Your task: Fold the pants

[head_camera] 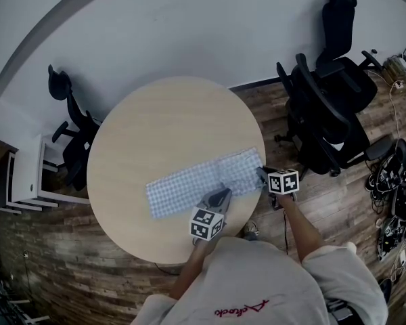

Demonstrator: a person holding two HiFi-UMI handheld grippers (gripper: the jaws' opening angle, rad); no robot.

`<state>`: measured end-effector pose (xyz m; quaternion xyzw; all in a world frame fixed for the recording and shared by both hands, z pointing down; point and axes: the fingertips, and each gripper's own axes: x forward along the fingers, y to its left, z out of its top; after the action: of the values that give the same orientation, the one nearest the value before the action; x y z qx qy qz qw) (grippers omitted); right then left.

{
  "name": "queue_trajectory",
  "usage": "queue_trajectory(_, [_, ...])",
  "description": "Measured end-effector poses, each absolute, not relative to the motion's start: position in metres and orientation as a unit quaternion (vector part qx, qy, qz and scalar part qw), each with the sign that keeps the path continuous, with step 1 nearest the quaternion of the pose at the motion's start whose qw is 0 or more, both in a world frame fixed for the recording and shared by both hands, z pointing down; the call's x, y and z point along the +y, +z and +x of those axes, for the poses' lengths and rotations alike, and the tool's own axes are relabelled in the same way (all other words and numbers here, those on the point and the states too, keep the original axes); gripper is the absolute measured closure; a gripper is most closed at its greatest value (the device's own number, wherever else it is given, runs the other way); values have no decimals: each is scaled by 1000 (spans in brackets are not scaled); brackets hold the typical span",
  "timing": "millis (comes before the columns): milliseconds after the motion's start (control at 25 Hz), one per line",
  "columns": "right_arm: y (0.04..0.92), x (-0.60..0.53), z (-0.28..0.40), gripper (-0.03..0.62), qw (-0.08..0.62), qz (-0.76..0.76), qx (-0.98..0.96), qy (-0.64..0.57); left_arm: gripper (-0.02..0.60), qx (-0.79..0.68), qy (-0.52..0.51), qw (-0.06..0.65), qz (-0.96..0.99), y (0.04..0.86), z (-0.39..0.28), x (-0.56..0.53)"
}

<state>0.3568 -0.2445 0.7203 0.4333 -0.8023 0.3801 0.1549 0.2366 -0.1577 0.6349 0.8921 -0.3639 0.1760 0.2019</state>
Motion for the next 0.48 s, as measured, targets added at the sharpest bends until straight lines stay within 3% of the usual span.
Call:
queue_trajectory(280, [669,-227,327,546,133,430,-829,331,548,-362,164,199,896,629,208,-140])
queue_trajectory(480, [619,-211,263,546,125,398,-860,294,548,-366,152,199,897,624,174,-126])
